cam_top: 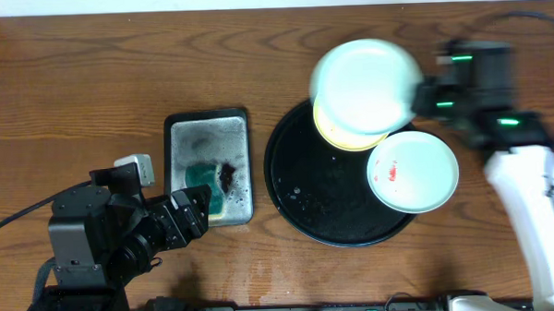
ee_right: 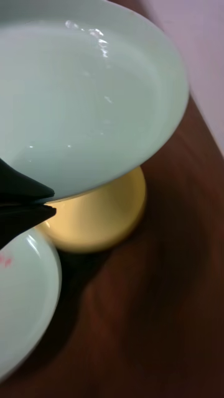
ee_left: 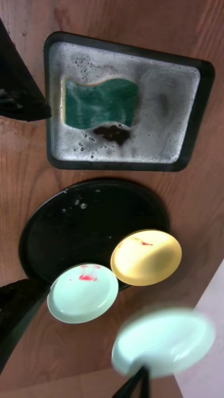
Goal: Clean dirty plates on tray and stack at the side
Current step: 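Carry the plate right and set it on the table, then grip the rim of the other pale green plate with the right gripper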
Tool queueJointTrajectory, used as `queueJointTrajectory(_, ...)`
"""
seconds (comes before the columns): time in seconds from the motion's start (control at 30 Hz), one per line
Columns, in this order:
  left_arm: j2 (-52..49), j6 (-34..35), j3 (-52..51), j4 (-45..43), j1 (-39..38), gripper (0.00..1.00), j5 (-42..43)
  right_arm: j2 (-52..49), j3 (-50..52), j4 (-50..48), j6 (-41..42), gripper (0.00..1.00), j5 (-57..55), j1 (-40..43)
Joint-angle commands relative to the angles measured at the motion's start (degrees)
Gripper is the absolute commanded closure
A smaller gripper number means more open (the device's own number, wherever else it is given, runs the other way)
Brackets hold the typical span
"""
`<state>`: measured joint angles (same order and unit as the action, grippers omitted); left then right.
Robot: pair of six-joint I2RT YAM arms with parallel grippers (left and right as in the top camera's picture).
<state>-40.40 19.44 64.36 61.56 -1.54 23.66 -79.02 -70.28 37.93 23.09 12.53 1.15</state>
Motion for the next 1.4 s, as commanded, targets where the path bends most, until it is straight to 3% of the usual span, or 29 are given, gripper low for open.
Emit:
queueJointTrajectory(0.0,-0.07,-0.57,0.37,0.13,0.28,0.19,-0.33,0.59,-0.37,3.52,1.64,0.99,8.07,14.25)
queueJointTrajectory(0.2,-0.07,-0.57,0.37,0.13,0.28,0.18,-0.33,-6.05,-0.09,5.70,1.49,0.99,-2.45,33.90)
queueJointTrajectory(0.5,-0.04,-0.57,0.37,0.13,0.28,0.18,-0.33,-18.71,-0.09,5.09,0.74,0.99,-5.03,42.21)
queueJointTrajectory(0.7,-0.04,-0.57,0.37,0.13,0.28,0.18,-0.33,-24.57,-0.09,4.83,-2.29,0.96,-5.01,41.86)
queueJointTrajectory(0.77,-0.07,-0.57,0.37,0.13,0.28,0.18,-0.33,-24.76,-0.11,4.24,-3.72,0.67,-4.90,41.59)
queueJointTrajectory(0.83,-0.04,-0.57,0.37,0.13,0.28,0.18,-0.31,-23.50,-0.15,3.48,-4.63,0.56,-2.38,41.42)
queueJointTrajectory(0.93,-0.04,-0.57,0.37,0.13,0.28,0.18,-0.33,-19.58,-0.17,1.44,-8.24,0.48,8.24,40.61)
queueJointTrajectory(1.03,-0.07,-0.57,0.37,0.13,0.28,0.18,-0.33,-12.90,-0.15,2.16,-12.48,0.47,18.73,37.11)
queueJointTrajectory(1.13,-0.04,-0.57,0.37,0.13,0.28,0.18,-0.33,-9.16,-0.15,5.99,-13.94,0.47,18.34,33.11)
queueJointTrajectory(1.23,-0.07,-0.57,0.37,0.13,0.28,0.18,-0.33,-6.56,-0.11,12.98,-15.04,0.48,10.23,25.38)
queueJointTrajectory(1.37,-0.04,-0.57,0.37,0.15,0.28,0.18,-0.33,-7.28,1.27,16.94,-12.46,0.50,-9.51,15.80)
